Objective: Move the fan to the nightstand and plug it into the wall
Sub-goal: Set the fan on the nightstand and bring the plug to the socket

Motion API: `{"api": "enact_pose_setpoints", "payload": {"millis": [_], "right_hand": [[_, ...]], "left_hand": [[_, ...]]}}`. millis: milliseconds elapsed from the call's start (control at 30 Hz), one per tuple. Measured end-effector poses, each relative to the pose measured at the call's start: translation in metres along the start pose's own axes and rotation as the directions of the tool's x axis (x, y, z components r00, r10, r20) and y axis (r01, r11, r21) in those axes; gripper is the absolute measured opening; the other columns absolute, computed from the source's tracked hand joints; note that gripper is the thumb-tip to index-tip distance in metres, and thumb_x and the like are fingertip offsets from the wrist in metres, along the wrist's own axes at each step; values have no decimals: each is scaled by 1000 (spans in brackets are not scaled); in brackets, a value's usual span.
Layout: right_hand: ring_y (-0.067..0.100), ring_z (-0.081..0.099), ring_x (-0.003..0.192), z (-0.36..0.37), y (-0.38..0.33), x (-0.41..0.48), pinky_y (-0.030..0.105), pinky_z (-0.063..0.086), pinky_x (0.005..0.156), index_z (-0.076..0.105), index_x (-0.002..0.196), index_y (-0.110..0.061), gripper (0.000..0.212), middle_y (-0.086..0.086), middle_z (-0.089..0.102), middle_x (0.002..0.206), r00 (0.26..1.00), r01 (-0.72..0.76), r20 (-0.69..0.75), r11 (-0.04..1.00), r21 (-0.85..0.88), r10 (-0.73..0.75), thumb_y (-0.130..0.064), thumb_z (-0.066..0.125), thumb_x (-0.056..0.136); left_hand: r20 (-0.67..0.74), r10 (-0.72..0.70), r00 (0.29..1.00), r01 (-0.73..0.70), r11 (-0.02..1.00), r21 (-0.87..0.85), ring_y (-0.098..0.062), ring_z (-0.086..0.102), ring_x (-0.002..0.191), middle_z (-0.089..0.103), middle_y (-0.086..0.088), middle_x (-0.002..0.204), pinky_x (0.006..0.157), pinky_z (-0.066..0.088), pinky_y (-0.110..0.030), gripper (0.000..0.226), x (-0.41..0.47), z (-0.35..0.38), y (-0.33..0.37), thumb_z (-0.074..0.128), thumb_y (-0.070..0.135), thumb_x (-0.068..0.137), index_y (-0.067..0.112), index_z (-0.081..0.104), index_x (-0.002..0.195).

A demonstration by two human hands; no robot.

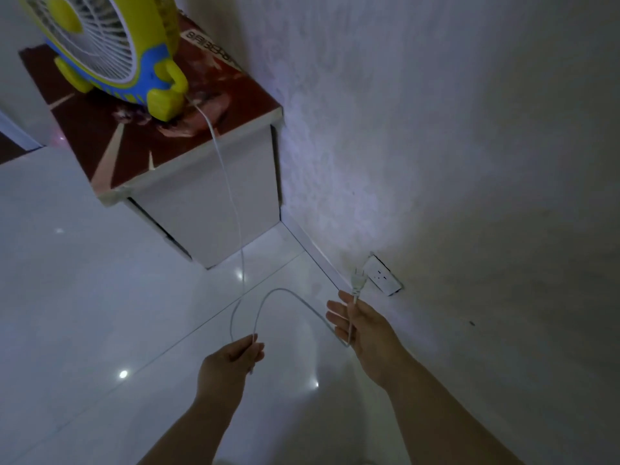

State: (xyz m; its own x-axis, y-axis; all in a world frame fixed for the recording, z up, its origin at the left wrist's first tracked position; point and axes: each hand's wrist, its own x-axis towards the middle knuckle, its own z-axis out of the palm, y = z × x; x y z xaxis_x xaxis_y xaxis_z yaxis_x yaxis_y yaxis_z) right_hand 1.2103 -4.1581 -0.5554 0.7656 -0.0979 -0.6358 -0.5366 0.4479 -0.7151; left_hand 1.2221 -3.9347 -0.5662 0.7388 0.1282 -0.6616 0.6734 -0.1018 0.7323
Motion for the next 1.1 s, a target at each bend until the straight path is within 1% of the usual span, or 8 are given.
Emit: {"api": "enact_pose_setpoints", "payload": {"millis": [67, 167, 300, 433, 600, 767, 1000, 1100], "right_hand": [[15, 61, 103, -10, 22, 19, 28, 46, 93, 56, 108, -24, 24, -3, 65, 108, 1000, 2, -21, 1000, 6, -2, -23, 36, 97], [16, 61, 105, -26, 53, 51, 32, 44, 97, 56, 115, -22, 27, -2, 66, 109, 998, -6, -60, 1000, 4, 7, -22, 37, 96], [15, 61, 105, -43, 89, 91, 31, 44, 96, 58, 110, -29, 25, -2, 66, 109, 995, 3, -99, 999, -32, -6, -22, 38, 96], [14, 60, 104, -57, 117, 130, 33, 41, 99, 57, 102, -34, 25, -5, 64, 107, 996, 11, -94, 1000, -15, -12, -22, 35, 97], [13, 58, 103, -76, 147, 172, 22, 44, 86, 56, 103, -30, 24, -4, 62, 108, 995, 26, -98, 1000, 2, -26, -23, 33, 97], [12, 61, 97, -88, 167, 207, 22, 45, 81, 56, 101, -31, 24, -3, 64, 104, 989, 17, -143, 998, -60, -25, -22, 33, 98], [24, 58, 106, -96, 202, 237, 33, 41, 100, 48, 129, -13, 35, 10, 59, 117, 990, -43, -135, 995, -86, 31, -20, 35, 97], [22, 58, 104, -95, 215, 238, 35, 42, 98, 50, 128, -13, 35, 8, 61, 113, 985, -85, -163, 986, -147, 61, -22, 37, 97]], "left_hand": [[24, 43, 999, -46, 982, 186, -23, 71, 83, 75, 6, 64, 91, 52, -42, 14, 24, 2, -22, 70, 12, 78, 26, 72, 82], [55, 84, 995, -100, 902, 421, -18, 68, 81, 72, 10, 62, 80, 47, -30, 14, 60, 6, -52, 68, 16, 79, 24, 73, 89], [54, 77, 996, -94, 821, 563, -22, 65, 81, 72, -8, 76, 75, 36, -25, 21, 102, 8, -87, 64, 11, 82, 11, 71, 101], [49, 102, 994, -111, 809, 578, -21, 65, 82, 71, -9, 79, 74, 36, -26, 16, 133, 17, -108, 62, 11, 83, 16, 71, 95], [62, 134, 989, -145, 795, 589, -17, 58, 79, 70, -7, 80, 73, 36, -25, 21, 171, 37, -124, 61, 17, 85, 14, 71, 103], [59, 157, 986, -161, 788, 594, -17, 58, 78, 68, -8, 80, 76, 37, -26, 22, 209, 50, -139, 60, 13, 85, 11, 70, 105], [104, 185, 977, -209, 749, 629, -18, 59, 89, 72, -9, 100, 87, 43, -26, 23, 246, 70, -159, 59, 17, 87, 15, 69, 107], [157, 220, 963, -267, 691, 671, -25, 62, 105, 70, -11, 113, 97, 45, -31, 23, 249, 74, -169, 57, 16, 88, 13, 69, 108]]}}
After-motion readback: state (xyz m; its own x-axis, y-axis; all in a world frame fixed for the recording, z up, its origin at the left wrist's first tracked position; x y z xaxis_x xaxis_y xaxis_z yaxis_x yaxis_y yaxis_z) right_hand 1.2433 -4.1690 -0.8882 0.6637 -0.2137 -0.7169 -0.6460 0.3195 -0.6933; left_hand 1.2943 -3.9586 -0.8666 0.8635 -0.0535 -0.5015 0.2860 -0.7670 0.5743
